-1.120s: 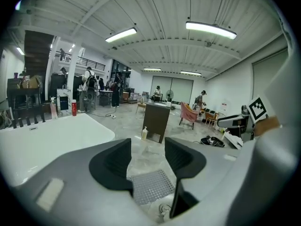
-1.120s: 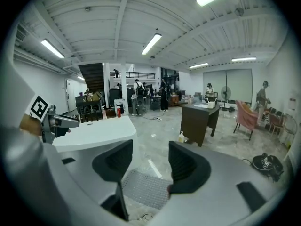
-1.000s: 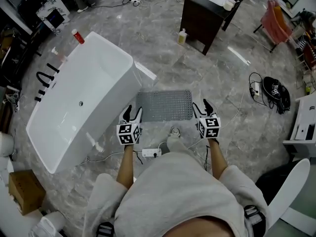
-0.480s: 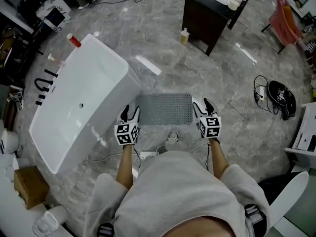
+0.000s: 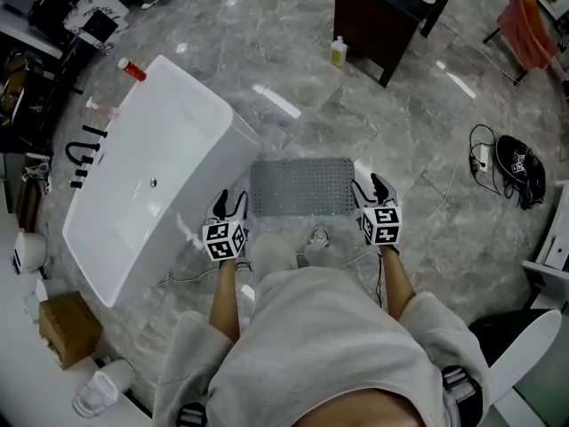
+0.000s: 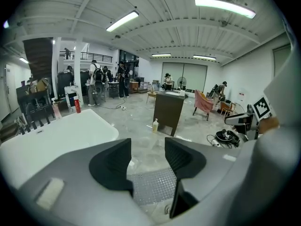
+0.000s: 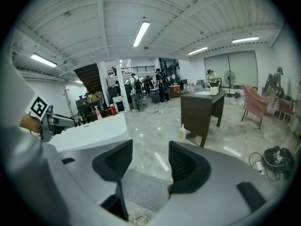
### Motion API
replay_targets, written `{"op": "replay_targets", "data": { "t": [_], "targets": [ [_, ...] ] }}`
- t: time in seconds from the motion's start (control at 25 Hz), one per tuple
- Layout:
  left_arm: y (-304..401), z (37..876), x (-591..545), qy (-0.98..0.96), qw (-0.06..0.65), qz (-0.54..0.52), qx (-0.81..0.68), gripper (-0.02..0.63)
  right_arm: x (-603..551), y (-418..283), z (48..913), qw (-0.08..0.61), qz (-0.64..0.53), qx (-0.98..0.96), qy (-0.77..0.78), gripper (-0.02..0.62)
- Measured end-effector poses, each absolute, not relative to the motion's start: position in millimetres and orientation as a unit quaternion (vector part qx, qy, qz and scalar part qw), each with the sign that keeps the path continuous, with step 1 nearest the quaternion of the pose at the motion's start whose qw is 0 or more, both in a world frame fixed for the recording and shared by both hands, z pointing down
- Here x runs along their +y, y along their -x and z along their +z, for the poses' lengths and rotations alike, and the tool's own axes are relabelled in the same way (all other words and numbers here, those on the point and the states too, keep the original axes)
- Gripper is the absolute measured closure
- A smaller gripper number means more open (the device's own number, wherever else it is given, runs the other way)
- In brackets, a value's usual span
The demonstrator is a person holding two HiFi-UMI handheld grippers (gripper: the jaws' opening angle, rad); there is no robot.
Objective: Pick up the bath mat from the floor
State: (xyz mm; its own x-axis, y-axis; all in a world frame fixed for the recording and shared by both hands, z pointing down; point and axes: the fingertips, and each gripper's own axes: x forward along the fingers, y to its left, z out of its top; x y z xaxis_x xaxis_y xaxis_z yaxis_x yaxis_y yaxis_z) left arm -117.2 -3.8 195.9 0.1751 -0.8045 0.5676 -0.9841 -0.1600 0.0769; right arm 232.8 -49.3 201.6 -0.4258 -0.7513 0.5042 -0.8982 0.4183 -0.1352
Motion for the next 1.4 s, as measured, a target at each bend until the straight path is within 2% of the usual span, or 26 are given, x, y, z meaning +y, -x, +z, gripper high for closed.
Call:
{"op": "replay_targets", "data": {
  "t": [0.64,1.4],
  "targets": [
    [135,258,12,-0.722,0.275,0.23,-0.592,0.373,-47,-209,246,0.224,0.219,-0.817,-0.485,0.347],
    [196,294,-29,-0.765,0.292,0.215,-0.532,0.373,-49,-124,250,0.257,0.218,-0.788,-0.515,0.347]
  ]
}}
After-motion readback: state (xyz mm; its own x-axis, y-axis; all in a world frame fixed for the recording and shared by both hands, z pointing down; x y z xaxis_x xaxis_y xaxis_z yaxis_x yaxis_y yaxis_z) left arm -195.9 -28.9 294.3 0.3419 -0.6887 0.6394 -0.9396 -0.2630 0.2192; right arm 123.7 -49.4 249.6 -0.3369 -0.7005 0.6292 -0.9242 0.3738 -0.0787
